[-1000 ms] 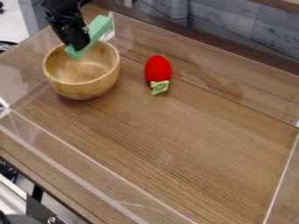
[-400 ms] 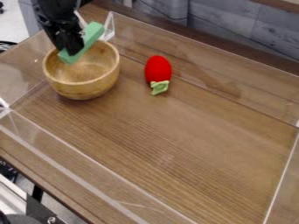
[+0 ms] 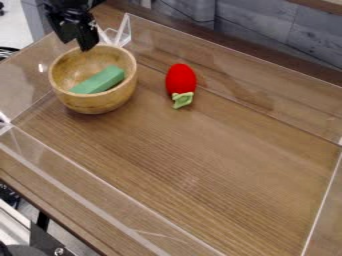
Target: Put the green stick in the brown bowl
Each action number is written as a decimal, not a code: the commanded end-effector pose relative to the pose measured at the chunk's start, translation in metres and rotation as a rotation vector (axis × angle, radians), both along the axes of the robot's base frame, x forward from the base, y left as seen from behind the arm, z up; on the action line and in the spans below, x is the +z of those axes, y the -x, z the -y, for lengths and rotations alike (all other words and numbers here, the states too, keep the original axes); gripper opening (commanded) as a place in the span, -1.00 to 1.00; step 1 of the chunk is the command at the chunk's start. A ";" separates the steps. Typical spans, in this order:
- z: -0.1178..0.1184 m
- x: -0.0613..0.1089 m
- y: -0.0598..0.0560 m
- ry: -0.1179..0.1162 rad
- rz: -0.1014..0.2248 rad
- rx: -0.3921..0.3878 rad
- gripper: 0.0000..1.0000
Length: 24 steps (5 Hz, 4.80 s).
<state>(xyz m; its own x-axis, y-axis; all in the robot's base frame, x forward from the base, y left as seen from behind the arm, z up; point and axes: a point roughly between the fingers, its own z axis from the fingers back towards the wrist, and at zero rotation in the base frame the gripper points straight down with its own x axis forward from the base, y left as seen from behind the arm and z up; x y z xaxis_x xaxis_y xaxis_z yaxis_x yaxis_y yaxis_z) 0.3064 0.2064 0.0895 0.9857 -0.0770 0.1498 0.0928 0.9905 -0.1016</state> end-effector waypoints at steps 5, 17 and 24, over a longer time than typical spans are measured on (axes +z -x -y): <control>0.008 -0.005 -0.029 -0.030 0.005 -0.077 1.00; -0.015 -0.011 -0.004 0.016 -0.126 0.103 1.00; 0.058 0.022 -0.043 0.075 -0.044 0.044 1.00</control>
